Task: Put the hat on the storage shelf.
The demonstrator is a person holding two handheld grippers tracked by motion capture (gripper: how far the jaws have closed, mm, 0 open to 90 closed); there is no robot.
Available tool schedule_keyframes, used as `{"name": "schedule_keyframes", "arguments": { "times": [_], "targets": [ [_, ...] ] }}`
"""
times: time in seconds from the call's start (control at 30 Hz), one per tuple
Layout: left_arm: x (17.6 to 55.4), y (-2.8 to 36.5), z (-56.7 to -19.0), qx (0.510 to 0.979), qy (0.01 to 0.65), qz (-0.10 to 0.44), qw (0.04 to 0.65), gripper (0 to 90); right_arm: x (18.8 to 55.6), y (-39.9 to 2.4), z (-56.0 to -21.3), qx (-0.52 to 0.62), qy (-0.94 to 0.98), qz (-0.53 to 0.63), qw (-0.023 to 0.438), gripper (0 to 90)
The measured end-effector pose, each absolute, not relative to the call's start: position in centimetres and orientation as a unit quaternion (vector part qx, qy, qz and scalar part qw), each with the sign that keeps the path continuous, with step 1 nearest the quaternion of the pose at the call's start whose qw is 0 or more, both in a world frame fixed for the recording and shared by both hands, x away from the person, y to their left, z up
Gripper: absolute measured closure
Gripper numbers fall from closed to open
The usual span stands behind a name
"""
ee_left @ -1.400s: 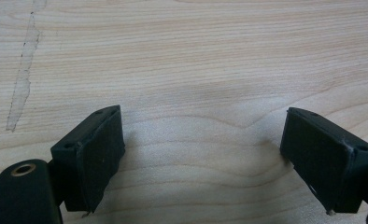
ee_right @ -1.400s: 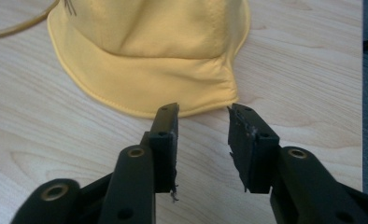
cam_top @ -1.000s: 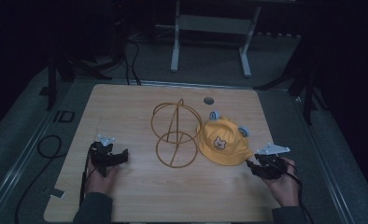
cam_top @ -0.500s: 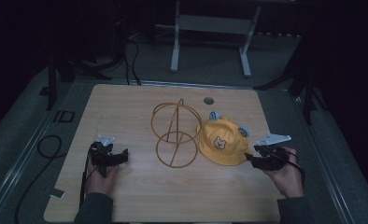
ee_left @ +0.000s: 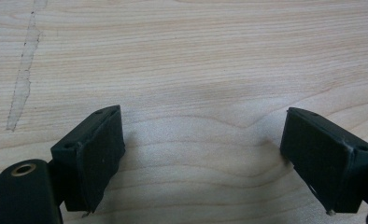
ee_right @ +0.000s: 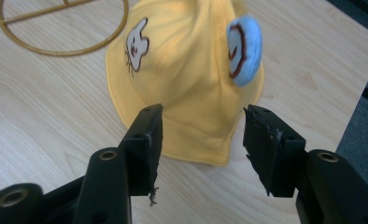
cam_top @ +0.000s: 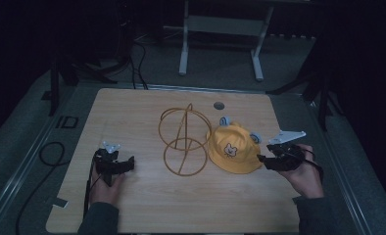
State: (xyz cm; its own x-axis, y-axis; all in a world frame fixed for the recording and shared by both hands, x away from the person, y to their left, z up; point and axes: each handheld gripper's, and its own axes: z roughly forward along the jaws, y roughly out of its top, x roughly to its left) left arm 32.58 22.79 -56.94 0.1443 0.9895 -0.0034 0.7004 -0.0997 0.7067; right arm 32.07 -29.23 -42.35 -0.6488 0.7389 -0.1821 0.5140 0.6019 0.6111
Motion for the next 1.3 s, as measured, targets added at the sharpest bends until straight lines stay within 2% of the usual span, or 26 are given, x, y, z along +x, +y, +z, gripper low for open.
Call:
{"name": "schedule_keyframes", "arguments": {
  "times": [0.73, 1.3],
  "targets": [
    [32.6, 22.8, -56.9, 0.699, 0.605, 0.249, 0.290, 13.5, 34.8, -27.7, -39.1, 0.323, 0.886, 0.258, 0.208, 45.4],
    [32.6, 22.8, -56.9, 0.698, 0.605, 0.249, 0.291, 13.5, 37.0, -26.2, -38.8, 0.308, 0.901, 0.244, 0.186, 44.0]
  ]
}}
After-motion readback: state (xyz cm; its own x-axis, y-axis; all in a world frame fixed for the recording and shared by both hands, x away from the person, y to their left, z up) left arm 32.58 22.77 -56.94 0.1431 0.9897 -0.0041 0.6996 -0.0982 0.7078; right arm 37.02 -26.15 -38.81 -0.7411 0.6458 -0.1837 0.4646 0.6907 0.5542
